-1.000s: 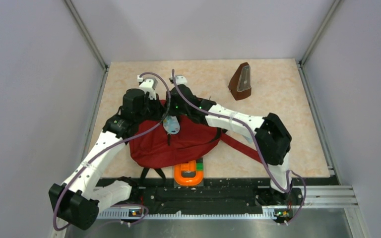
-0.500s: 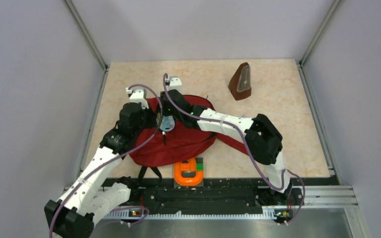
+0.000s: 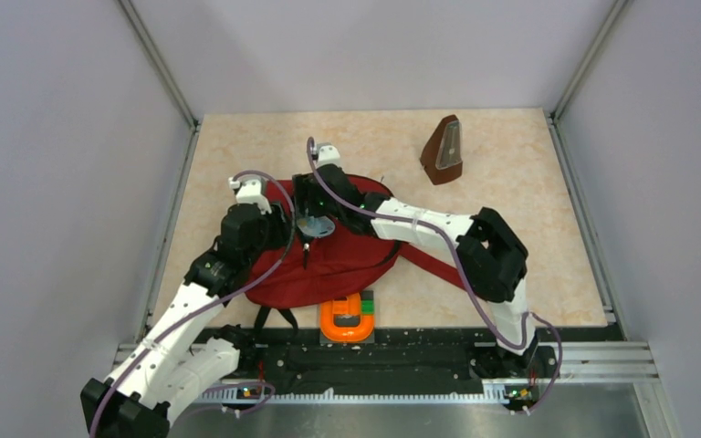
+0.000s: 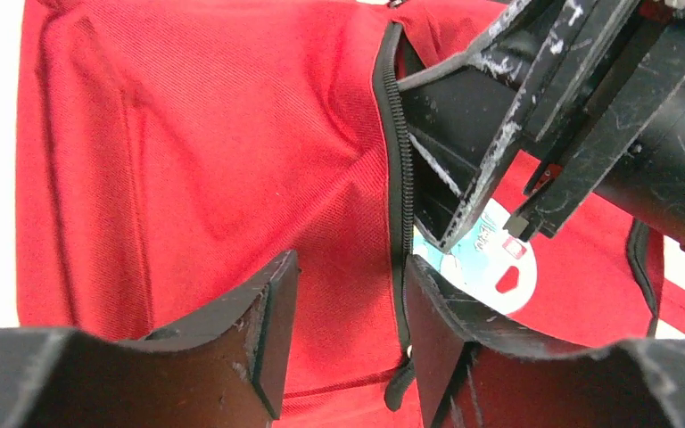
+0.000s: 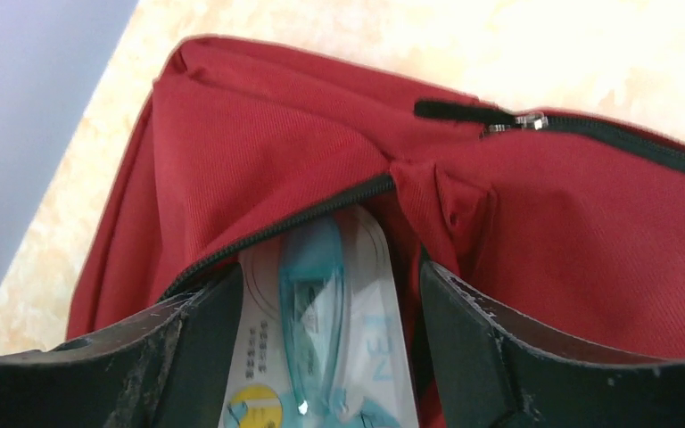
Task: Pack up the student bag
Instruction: Place the stationery in the student bag.
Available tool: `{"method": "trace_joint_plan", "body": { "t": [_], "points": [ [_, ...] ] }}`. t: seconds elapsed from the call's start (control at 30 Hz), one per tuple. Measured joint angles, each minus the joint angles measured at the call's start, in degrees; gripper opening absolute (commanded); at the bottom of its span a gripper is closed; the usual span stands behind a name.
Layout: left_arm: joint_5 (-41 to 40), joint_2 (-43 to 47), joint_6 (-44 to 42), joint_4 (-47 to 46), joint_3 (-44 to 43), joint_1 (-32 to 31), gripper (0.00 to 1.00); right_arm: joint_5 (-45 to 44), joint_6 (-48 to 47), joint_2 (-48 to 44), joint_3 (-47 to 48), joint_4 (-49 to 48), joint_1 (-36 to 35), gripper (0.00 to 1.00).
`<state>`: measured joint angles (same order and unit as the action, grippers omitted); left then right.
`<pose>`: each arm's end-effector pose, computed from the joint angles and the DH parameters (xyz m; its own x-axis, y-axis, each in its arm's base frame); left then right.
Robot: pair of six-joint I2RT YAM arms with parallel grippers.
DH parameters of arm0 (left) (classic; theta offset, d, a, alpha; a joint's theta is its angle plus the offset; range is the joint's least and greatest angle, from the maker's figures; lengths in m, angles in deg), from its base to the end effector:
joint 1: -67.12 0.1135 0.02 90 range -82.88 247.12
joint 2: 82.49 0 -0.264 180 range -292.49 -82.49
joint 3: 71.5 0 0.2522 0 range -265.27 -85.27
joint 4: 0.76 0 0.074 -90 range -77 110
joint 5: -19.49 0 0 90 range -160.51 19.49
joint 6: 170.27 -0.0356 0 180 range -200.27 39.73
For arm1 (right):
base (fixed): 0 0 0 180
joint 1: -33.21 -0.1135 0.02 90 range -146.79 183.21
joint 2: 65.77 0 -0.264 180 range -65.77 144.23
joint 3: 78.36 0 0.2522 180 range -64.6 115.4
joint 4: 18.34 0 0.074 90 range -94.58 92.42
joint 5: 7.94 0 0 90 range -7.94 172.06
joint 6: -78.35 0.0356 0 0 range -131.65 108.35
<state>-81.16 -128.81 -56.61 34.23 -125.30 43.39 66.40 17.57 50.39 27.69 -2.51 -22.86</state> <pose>0.1714 -0.0682 0.2869 -0.4858 -0.2173 -0.8466 0.0551 0.9591 -0.2777 0.2770 0.3946 0.2588 -0.5370 0.0439 -0.8425 -0.4598 0.8220 0.3359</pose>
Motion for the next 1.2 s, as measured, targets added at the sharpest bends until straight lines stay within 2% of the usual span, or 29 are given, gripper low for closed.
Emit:
{"method": "trace_joint_plan", "body": {
  "t": [0.23, 0.37, 0.63, 0.73, 0.8, 1.0, 1.2],
  "points": [
    [4.3, 0.7, 3.0, -1.6, 2.0, 0.0, 0.64, 2.6, -1.7, -7.0, -7.0, 3.8, 0.0, 0.87],
    [4.5, 0.8, 3.7, -1.9, 2.2, 0.0, 0.68, 3.0, -2.7, -11.3, -9.6, 5.3, 0.0, 0.88],
    [4.4, -0.9, 3.8, -2.7, 2.3, 0.0, 0.66, 6.2, -2.4, -19.5, -18.2, 5.4, 2.4, 0.88],
    [4.1, -2.1, 3.7, -2.9, 2.3, 0.0, 0.61, 8.6, -2.4, -21.4, -23.4, 3.8, 3.9, 0.87],
    [3.9, -2.6, 3.5, -3.2, 2.4, 0.0, 0.51, 10.3, -1.7, -21.6, -25.9, 3.1, 4.6, 0.85],
    [3.7, -3.1, 3.3, -4.2, 2.8, 0.0, 0.34, 12.8, 5.4, -22.3, -32.7, -2.2, 5.8, 0.83],
    [3.8, -3.7, 2.8, -4.5, 2.9, 0.0, 0.06, 13.8, 12.1, -24.5, -37.5, -9.1, 6.2, 0.82]
  ]
}}
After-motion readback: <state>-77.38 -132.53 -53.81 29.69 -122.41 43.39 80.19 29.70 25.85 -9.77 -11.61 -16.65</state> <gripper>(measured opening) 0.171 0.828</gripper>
